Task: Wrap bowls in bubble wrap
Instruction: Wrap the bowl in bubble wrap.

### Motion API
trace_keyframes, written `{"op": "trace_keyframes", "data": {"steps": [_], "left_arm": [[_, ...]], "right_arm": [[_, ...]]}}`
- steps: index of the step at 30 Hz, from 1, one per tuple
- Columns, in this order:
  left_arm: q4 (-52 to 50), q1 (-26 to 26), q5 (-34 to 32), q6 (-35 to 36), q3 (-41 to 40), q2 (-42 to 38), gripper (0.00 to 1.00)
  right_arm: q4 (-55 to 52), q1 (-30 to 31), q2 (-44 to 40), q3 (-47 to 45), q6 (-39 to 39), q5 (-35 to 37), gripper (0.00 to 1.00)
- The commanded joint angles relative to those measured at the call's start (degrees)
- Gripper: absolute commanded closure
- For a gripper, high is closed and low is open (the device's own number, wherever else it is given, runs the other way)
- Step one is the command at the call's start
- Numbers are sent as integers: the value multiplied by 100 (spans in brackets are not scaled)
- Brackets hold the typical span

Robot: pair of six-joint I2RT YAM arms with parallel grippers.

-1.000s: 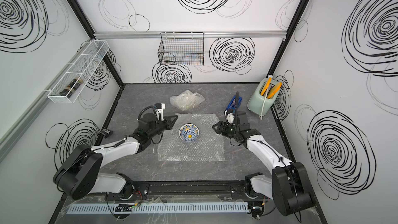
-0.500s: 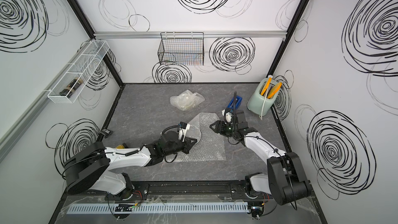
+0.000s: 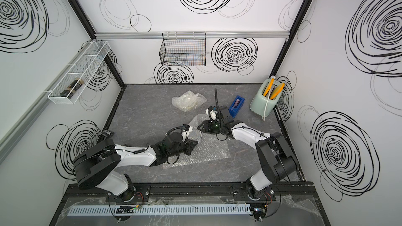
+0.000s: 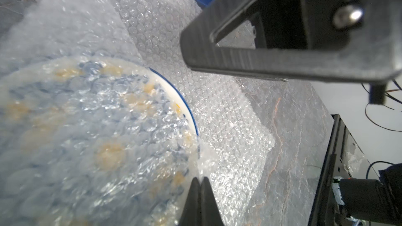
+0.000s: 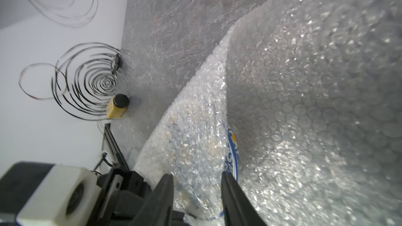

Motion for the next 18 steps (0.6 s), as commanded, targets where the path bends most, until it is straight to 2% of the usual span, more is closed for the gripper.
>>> {"op": "trace_keyframes", "data": {"steps": [1, 7, 9, 13, 18], "left_arm": [[185, 55, 23, 81, 134, 115, 100], [86, 74, 84, 107, 217, 105, 100], [18, 80, 93, 121, 211, 27, 94], [-313, 91, 118, 168, 222, -299, 70], [-1323, 112, -288, 127, 236, -1179, 23]], "right_arm": [[95, 191, 209, 221, -43, -193, 69], [-136, 588, 955, 591, -173, -237, 76], [-282, 670, 1131, 710, -259, -51, 76], [-441, 685, 1478, 900, -311, 186, 77], [-494, 684, 1658, 1048, -397, 263, 77]]}}
